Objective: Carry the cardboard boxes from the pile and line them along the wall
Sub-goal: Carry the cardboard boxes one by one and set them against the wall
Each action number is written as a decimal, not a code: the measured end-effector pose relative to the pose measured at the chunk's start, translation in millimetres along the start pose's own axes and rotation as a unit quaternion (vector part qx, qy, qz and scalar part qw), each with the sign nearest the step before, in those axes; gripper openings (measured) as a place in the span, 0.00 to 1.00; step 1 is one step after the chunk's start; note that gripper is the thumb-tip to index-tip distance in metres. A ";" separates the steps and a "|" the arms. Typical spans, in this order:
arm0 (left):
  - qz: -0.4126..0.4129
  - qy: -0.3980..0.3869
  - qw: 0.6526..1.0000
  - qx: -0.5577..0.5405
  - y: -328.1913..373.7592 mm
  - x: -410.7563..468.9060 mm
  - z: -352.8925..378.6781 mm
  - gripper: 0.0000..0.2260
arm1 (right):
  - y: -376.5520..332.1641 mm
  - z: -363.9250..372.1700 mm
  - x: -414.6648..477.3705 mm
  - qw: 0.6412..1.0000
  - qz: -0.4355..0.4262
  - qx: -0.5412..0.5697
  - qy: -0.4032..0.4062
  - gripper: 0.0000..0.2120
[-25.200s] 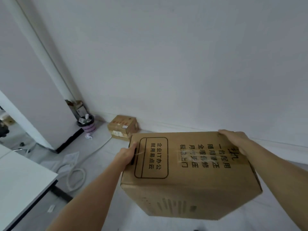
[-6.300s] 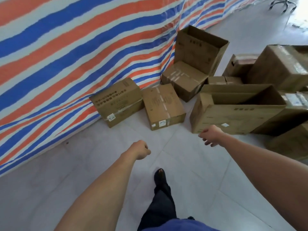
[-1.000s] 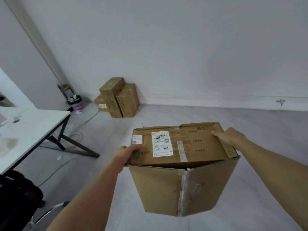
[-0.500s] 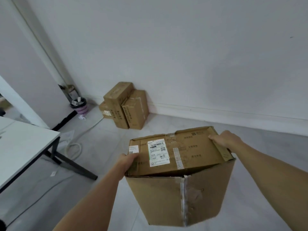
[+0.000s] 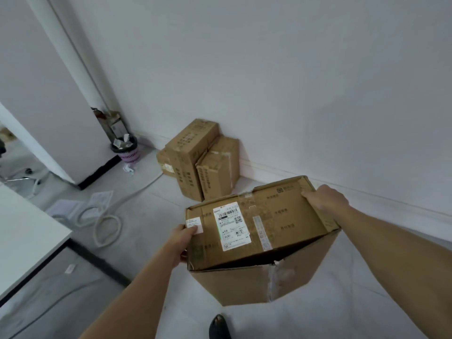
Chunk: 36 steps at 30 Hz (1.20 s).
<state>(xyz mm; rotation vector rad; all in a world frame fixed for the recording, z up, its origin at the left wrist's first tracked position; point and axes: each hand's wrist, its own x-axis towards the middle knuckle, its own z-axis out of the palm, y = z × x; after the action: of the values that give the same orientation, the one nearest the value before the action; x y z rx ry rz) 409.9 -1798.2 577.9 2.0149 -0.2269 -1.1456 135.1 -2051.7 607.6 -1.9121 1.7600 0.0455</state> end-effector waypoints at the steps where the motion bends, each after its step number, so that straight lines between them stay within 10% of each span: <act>1: -0.010 -0.006 1.000 0.009 18.0 27.0 -6.0 0.12 | -20.7 3.7 25.4 1.000 0.012 -0.002 -0.002 0.23; 22: -0.231 -0.036 0.970 -0.070 223.0 503.2 69.4 0.40 | -222.1 71.3 524.4 0.991 0.073 0.052 -0.104 0.24; 30: -0.308 -0.030 0.946 -0.101 243.6 615.3 126.7 0.22 | -276.7 135.4 693.2 0.989 0.034 0.003 -0.143 0.20; 36: -0.402 -0.050 0.897 -0.178 196.3 682.4 164.5 0.28 | -304.9 211.1 773.7 0.983 0.007 -0.016 -0.183 0.30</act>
<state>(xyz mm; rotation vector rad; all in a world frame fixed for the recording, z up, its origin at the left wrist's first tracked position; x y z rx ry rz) 715.1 -2360.9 229.4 1.7328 0.7913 -1.6369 603.2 -2673.7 247.2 -1.7769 1.5298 0.4065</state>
